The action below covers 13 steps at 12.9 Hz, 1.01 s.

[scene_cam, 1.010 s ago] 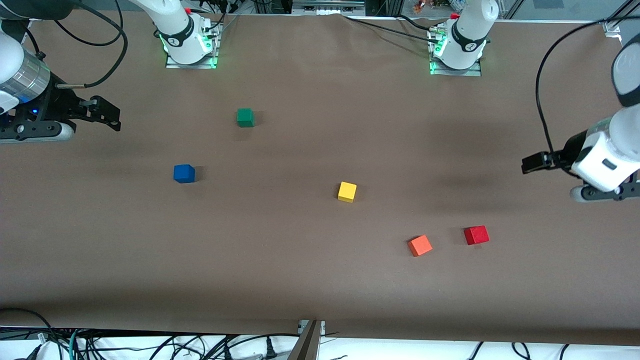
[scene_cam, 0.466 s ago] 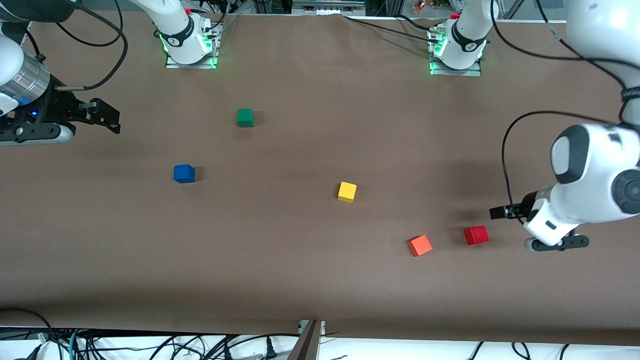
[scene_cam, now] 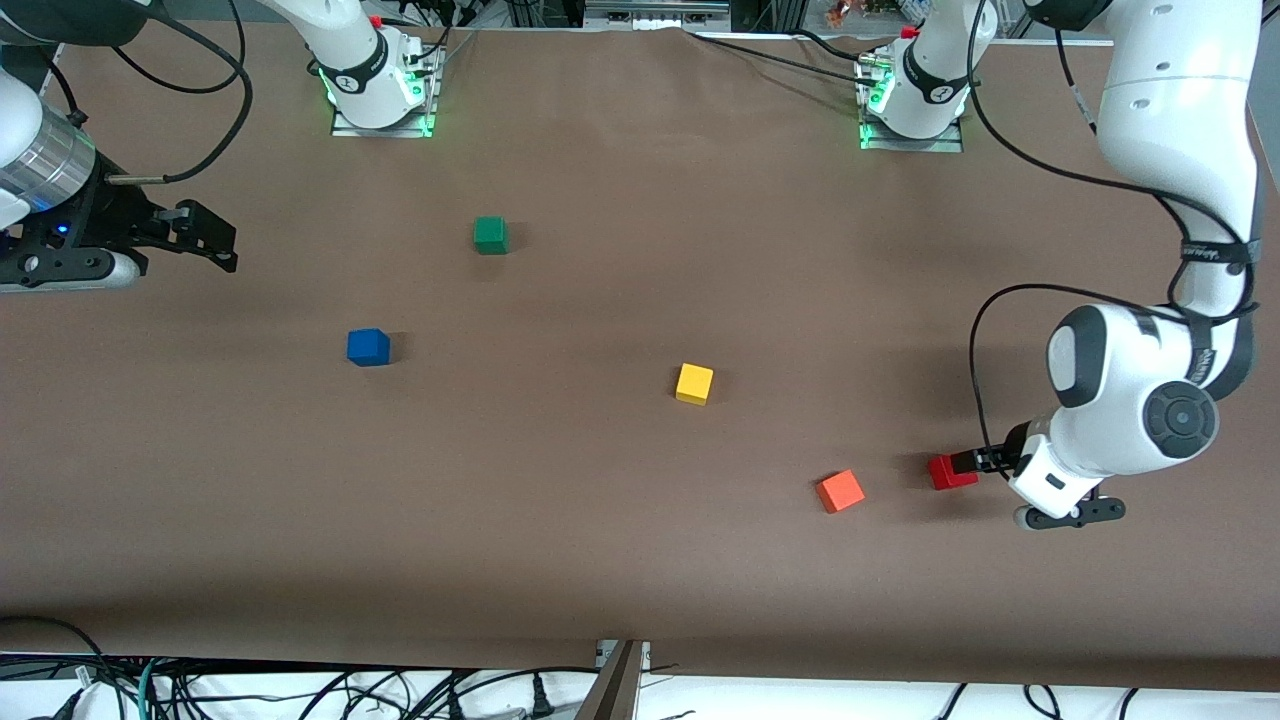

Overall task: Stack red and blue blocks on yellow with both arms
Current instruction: 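Reach the left gripper down to the red cube and grasp it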

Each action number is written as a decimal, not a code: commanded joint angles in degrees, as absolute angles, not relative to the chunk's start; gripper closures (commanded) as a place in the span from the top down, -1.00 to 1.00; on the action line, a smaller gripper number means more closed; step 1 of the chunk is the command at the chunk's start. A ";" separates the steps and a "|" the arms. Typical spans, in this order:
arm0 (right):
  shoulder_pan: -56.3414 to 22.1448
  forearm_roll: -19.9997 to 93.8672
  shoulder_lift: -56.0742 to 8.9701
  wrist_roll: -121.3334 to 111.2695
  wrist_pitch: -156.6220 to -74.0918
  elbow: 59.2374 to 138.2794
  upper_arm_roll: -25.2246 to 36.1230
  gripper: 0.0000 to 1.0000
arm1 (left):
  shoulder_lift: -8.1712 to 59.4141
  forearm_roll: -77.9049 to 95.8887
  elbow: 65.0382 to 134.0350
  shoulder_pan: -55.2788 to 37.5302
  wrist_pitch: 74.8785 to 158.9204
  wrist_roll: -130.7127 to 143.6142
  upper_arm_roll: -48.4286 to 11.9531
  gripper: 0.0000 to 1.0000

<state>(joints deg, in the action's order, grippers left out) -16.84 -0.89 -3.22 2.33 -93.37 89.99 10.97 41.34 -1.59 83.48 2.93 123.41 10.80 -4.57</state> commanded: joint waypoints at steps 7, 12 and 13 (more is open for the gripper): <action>-16.70 -1.14 -5.19 2.72 -97.21 88.51 10.90 0.99 | 43.59 4.31 86.84 3.60 129.81 12.48 -4.57 1.00; -16.70 -1.14 -5.80 2.11 -97.38 88.42 10.90 0.99 | 44.30 4.22 86.84 3.25 129.81 12.48 -4.57 -0.29; -16.70 -1.14 -5.89 2.11 -97.38 88.50 10.90 0.99 | 44.30 4.22 86.84 3.16 129.73 12.48 -4.57 -0.64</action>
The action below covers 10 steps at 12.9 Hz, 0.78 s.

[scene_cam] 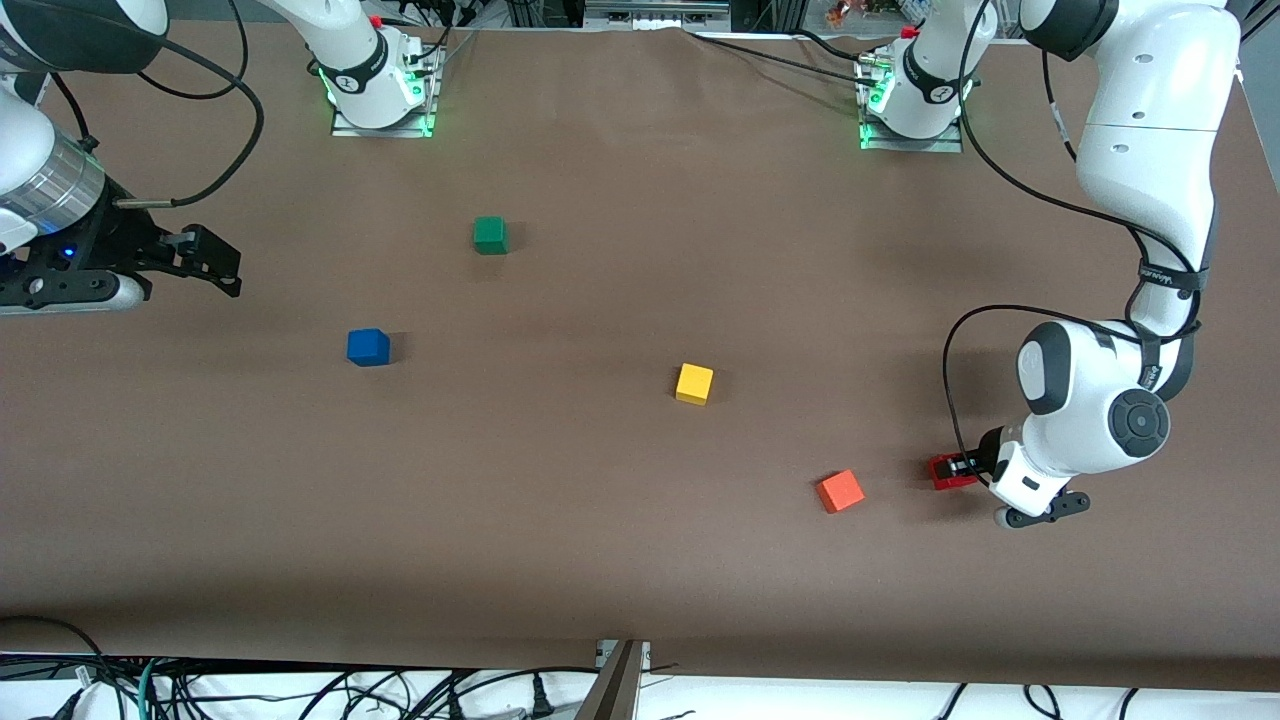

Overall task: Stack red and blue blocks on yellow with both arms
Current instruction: 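Carry the red cube onto the yellow cube while the right gripper reaches the blue cube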

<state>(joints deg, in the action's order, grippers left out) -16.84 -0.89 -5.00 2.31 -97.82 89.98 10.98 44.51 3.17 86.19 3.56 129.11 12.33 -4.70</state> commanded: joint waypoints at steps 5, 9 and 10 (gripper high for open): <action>-16.79 -2.28 -9.39 1.93 -97.29 88.59 10.90 0.99 | 40.44 3.96 85.43 2.12 126.58 12.66 -5.36 -1.00; -16.70 -1.84 -15.21 -0.26 -96.15 88.68 10.90 0.99 | 37.88 3.52 76.93 -4.90 114.99 12.74 -5.45 -1.00; -16.70 -2.19 -15.29 -0.70 -96.94 89.29 10.90 0.99 | 37.36 3.43 75.43 -7.27 113.57 12.74 -5.36 -1.00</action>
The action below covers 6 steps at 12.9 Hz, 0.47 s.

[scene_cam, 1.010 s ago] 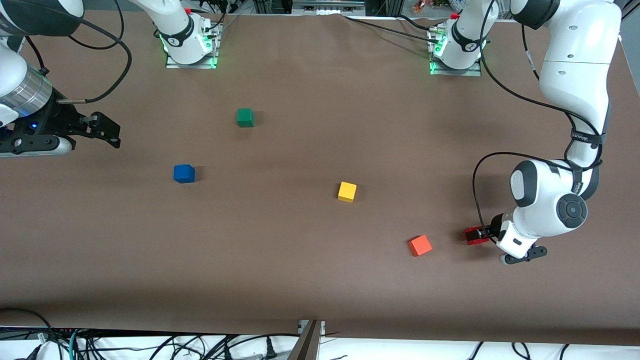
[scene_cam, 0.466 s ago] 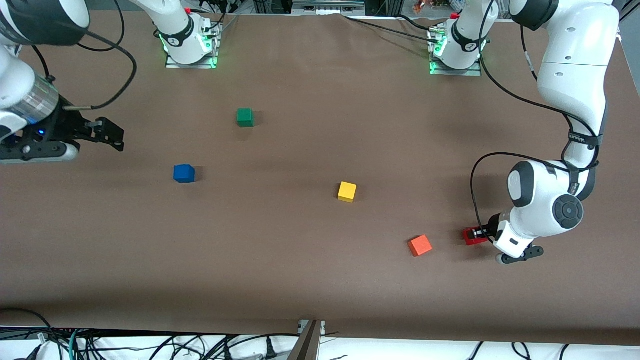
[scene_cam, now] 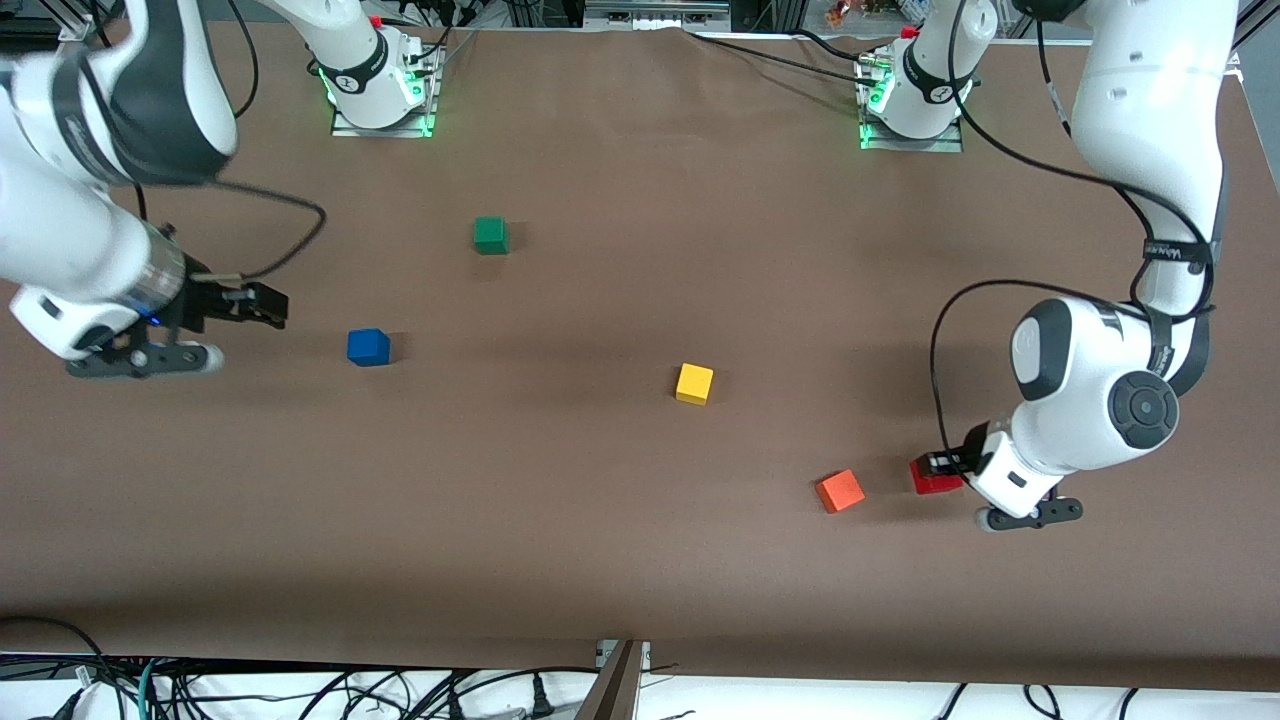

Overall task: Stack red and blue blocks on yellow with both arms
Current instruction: 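Carry the red cube onto the yellow cube while the right gripper reaches the blue cube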

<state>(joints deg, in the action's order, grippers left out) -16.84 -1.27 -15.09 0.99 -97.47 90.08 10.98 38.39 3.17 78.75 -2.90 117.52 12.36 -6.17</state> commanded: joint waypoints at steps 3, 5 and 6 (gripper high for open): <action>-16.35 -1.24 -16.08 -5.54 -103.16 94.72 10.90 0.99 | 37.26 2.47 74.09 -15.79 113.03 12.74 -5.45 -1.00; -14.95 1.56 -15.82 -5.45 -110.27 102.44 10.99 0.99 | 37.44 2.64 73.74 -21.95 113.11 13.88 -4.66 -1.00; -14.85 2.19 -15.47 -5.45 -113.96 106.66 10.99 0.99 | 38.14 2.55 72.61 -24.23 113.12 15.89 -4.66 -1.00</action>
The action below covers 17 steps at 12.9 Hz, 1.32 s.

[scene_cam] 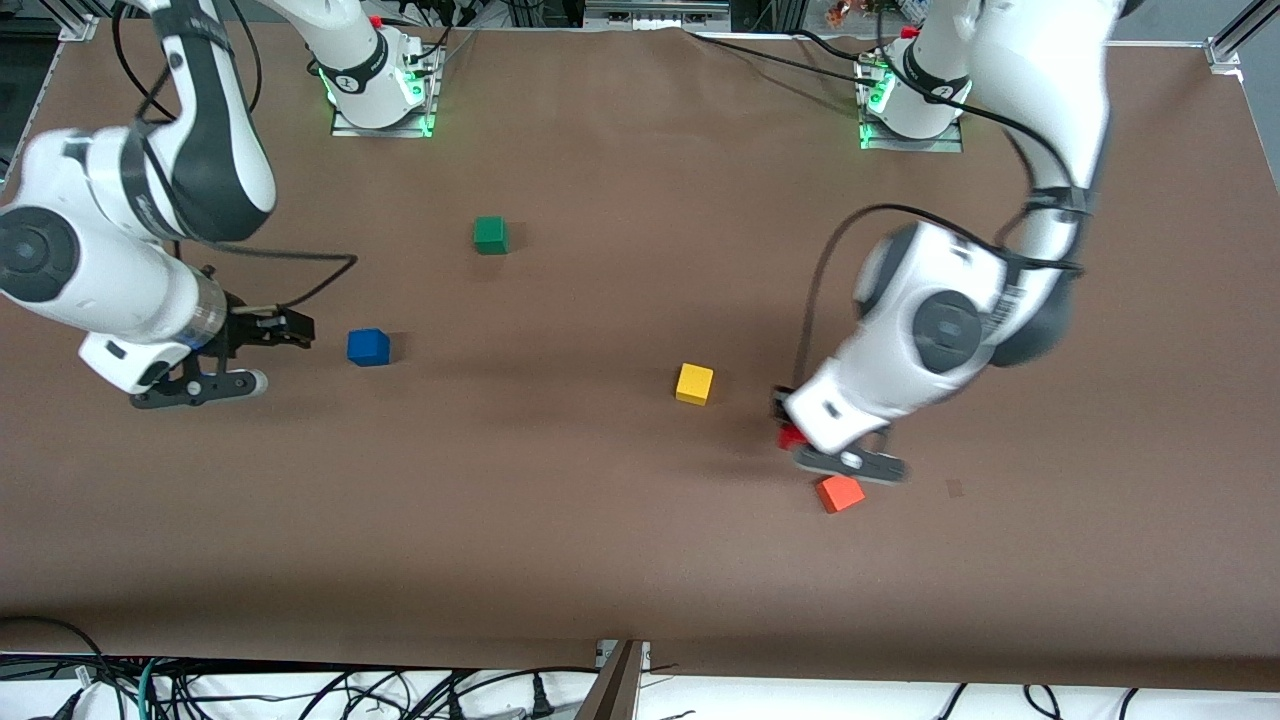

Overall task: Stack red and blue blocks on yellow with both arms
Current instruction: 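Carry the red cube onto the yellow cube while the right gripper reaches the blue cube, then hold the red cube on the yellow cube while the right gripper grasps blue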

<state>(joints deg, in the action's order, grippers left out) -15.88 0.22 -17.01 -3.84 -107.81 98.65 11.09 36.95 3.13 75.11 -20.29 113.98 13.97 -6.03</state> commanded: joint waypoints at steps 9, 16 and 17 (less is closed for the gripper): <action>-15.38 4.65 -16.79 -0.80 -143.60 128.31 9.23 0.99 | 43.94 -4.04 72.95 -33.48 113.38 17.67 -4.57 -1.00; -15.38 6.15 -18.54 1.41 -144.84 128.76 7.82 0.82 | 45.61 -4.48 72.78 -33.22 113.82 17.58 -4.48 -1.00; -15.38 6.15 -18.63 1.41 -144.84 128.76 7.82 0.74 | 45.79 -4.48 72.69 -33.05 113.82 17.58 -4.48 -1.00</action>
